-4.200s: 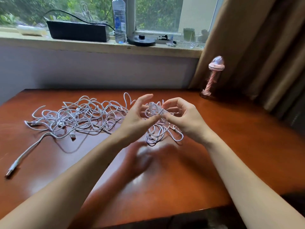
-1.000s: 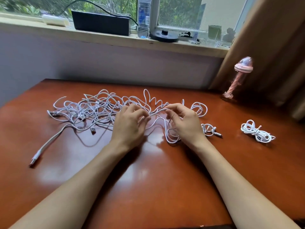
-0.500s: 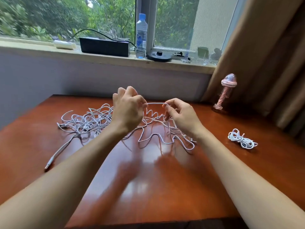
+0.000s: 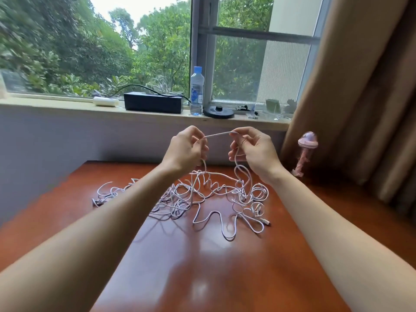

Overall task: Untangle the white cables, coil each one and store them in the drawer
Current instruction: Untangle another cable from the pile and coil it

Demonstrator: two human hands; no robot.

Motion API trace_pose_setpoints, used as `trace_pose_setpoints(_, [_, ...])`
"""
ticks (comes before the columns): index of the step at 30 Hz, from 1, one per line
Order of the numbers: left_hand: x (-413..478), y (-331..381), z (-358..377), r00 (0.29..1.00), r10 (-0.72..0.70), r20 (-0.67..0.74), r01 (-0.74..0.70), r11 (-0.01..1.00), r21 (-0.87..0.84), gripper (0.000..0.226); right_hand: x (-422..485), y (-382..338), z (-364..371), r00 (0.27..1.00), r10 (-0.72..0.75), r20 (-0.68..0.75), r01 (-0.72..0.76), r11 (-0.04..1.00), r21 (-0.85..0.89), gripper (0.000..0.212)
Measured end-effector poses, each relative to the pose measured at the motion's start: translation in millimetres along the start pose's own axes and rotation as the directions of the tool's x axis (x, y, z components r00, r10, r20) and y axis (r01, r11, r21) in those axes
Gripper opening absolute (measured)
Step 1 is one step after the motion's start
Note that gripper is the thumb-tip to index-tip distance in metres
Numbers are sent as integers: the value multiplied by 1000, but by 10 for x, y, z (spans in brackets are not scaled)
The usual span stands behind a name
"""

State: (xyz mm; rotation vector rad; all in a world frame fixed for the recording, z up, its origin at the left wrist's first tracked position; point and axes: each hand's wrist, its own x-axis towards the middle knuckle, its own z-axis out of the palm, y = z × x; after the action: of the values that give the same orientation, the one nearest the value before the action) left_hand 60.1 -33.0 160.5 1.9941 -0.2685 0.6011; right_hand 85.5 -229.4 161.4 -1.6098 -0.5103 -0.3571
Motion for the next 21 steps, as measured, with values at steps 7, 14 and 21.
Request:
trace_pose_setpoints(7, [323,369,-127,985,133,-113,-134,991,0,9,235,-237,-176,998,-56,30,60,989,-137,16])
trace_pose_setpoints(14, [456,656,-273,955,265,-132,-266,964,10,13,286,-520,-234,998,-27,59,35,989,-142,16])
trace_pose_setpoints(21, [427,635,-410,958,227,-173,-227,974,24,16,23,-407,-233,961,83,264,1,954,-301,16])
